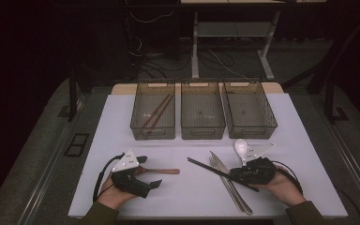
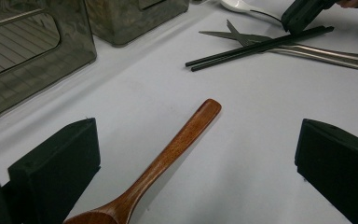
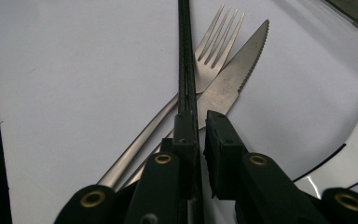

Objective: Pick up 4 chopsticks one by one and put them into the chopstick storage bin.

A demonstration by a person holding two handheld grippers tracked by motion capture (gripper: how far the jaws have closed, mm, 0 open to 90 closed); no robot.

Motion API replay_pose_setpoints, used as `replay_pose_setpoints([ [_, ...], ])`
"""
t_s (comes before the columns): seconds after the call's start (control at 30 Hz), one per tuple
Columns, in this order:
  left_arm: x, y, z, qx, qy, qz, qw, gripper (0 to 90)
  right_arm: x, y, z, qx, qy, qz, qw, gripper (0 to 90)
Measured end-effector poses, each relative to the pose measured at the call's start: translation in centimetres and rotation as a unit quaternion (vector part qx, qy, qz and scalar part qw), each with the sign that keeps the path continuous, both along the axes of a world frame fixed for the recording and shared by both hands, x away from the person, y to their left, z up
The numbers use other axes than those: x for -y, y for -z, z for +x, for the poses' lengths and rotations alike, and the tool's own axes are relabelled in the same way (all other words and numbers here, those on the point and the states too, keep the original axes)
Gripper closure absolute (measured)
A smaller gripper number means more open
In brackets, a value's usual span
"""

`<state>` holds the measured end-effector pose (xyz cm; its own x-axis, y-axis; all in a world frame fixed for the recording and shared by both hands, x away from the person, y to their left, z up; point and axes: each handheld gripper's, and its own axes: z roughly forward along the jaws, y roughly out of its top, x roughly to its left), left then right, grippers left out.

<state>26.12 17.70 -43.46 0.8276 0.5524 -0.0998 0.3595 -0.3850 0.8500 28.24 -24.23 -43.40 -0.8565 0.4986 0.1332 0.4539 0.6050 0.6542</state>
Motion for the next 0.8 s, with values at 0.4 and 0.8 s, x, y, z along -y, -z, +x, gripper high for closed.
replay_pose_setpoints([
  [0.4, 0.05, 0.03, 0.03, 0.0, 0.002, 0.002, 1.0, 0.0, -0.08, 0.23, 0.05, 0.001, 0.0, -0.01, 0.9999, 81.3],
  [0.8, 0.15, 0.08, 0.01, -0.002, 0.004, 0.003, 1.0, 0.0, -0.06, 0.61, 0.35, 0.001, -0.004, -0.014, 0.9999, 80.1],
])
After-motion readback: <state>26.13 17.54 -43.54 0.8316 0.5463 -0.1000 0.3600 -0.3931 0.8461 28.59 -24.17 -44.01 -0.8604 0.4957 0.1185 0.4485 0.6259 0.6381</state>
